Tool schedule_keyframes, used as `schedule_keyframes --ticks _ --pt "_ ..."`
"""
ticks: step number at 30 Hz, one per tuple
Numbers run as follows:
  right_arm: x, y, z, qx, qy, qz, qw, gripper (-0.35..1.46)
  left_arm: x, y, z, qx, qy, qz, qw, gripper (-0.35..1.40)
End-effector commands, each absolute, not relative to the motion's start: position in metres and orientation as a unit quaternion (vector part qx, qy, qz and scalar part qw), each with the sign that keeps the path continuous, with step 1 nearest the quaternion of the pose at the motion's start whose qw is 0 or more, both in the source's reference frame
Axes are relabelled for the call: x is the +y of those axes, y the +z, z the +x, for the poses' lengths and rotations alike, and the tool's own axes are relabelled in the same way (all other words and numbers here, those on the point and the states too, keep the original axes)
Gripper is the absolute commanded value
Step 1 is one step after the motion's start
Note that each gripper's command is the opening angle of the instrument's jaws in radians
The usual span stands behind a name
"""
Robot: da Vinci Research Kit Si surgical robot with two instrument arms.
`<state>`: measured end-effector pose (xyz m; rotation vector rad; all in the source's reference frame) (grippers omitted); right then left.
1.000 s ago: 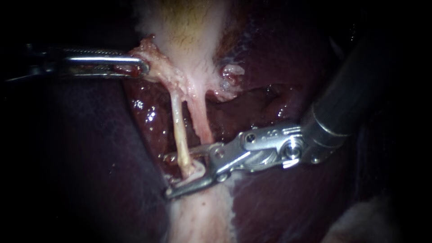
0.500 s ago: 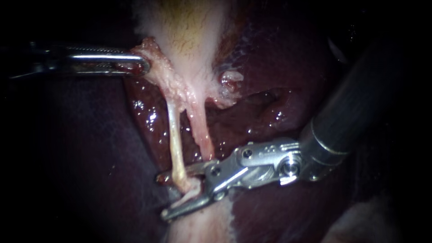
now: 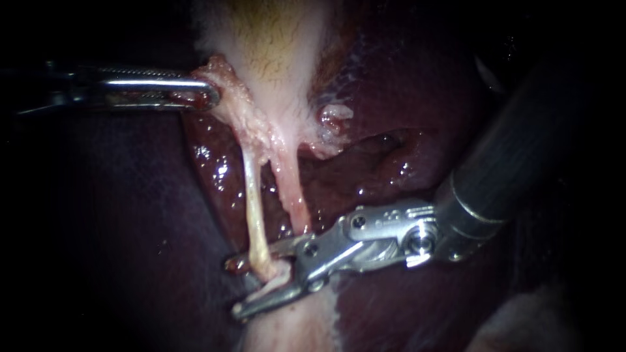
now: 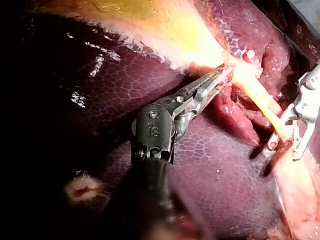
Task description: Clipping first clip left tube
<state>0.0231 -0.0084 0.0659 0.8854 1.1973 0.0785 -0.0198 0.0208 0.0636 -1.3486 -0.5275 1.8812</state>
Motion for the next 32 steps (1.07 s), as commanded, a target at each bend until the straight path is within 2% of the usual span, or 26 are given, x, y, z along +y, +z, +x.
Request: schedule_keyframes --ticks 1,4,8,11,16,32 --pt "-0.0084 0.066 0.023 0.545 0.036 0.403 0.735 0.13 0.0208 0.0636 -0.0198 -0.206 0.735 -0.527 0.374 -0.35" --pt "-0.0083 0.0661 0.0227 0.543 0.04 0.406 0.734 -0.01 0.0207 0.0635 -0.0198 -0.206 0.735 -0.527 0.374 -0.35" --pt "-0.0081 0.0663 0.0225 0.543 0.041 0.405 0.735 -0.09 0.0207 0.0635 -0.0198 -0.206 0.735 -0.527 0.374 -0.35" --pt "-0.008 0.0663 0.0223 0.54 0.047 0.411 0.733 -0.35 0.0207 0.0635 -0.0198 -0.206 0.735 -0.527 0.374 -0.35" --pt "-0.0079 0.0662 0.0219 0.505 0.063 0.423 0.749 -0.35 0.0206 0.0635 -0.0198 -0.206 0.735 -0.527 0.374 -0.35" --pt "-0.0079 0.0665 0.0217 0.504 0.064 0.425 0.749 -0.35 0.0204 0.0633 -0.0199 -0.205 0.735 -0.527 0.375 -0.35"
